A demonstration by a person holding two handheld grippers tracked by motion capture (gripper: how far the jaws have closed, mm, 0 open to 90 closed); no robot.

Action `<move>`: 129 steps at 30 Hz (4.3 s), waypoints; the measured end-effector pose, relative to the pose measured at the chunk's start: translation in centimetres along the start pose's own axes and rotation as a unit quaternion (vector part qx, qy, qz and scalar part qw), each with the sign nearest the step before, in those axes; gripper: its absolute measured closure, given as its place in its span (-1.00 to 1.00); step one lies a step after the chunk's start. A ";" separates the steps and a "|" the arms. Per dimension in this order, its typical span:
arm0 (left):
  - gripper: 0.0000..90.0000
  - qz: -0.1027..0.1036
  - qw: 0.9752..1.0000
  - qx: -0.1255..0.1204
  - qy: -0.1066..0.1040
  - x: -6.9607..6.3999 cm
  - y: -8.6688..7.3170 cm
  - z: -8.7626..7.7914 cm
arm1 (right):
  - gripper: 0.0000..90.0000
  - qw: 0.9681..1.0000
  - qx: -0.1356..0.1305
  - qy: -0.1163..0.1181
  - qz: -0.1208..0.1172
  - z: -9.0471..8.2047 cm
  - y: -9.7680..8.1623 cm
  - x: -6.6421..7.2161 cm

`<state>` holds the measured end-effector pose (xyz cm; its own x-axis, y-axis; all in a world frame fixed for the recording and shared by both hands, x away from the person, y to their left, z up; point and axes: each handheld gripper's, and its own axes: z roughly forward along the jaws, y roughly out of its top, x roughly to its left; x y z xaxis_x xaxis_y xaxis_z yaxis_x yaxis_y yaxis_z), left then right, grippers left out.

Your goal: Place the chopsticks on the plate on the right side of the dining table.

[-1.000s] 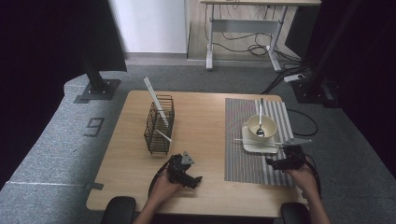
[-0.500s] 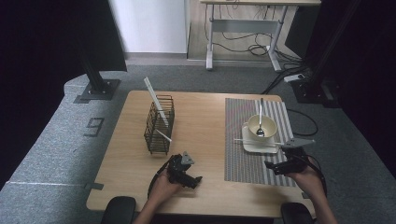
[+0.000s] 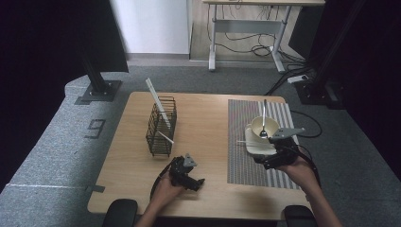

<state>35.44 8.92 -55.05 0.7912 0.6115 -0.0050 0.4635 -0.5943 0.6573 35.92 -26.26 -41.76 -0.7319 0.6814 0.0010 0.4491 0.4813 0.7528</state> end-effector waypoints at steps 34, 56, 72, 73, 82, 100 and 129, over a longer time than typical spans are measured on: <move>-1.00 -0.002 1.000 0.001 0.002 0.0 0.0 0.0 | -1.00 0.994 0.011 0.074 -0.077 7.5 11.1 5.3; -1.00 -0.002 1.000 0.000 0.002 0.0 0.0 0.0 | -0.84 0.985 0.006 0.135 -0.107 11.9 15.5 9.9; -1.00 0.000 1.000 0.002 0.000 0.0 0.0 0.0 | -0.60 0.980 0.024 0.165 -0.108 15.1 17.2 12.5; -1.00 -0.001 1.000 0.001 0.001 0.0 0.0 0.0 | -0.58 0.980 0.026 0.164 -0.109 15.3 17.2 12.7; -1.00 0.000 1.000 0.001 0.000 0.0 0.0 0.0 | -0.24 0.982 0.029 0.156 -0.100 16.6 17.4 13.8; -1.00 0.001 1.000 0.001 -0.001 0.0 0.0 0.0 | 0.52 0.982 0.020 0.110 -0.154 15.7 17.4 15.4; -1.00 0.005 1.000 0.002 -0.003 0.1 0.0 0.0 | 0.83 0.990 -0.009 0.076 -0.118 12.9 18.5 12.3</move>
<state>35.48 9.00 -55.06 0.7984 0.6022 -0.0024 0.4568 -0.6031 0.6539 41.83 -1.83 -36.33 -0.8850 0.4589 -0.0788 0.2471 0.6063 0.7558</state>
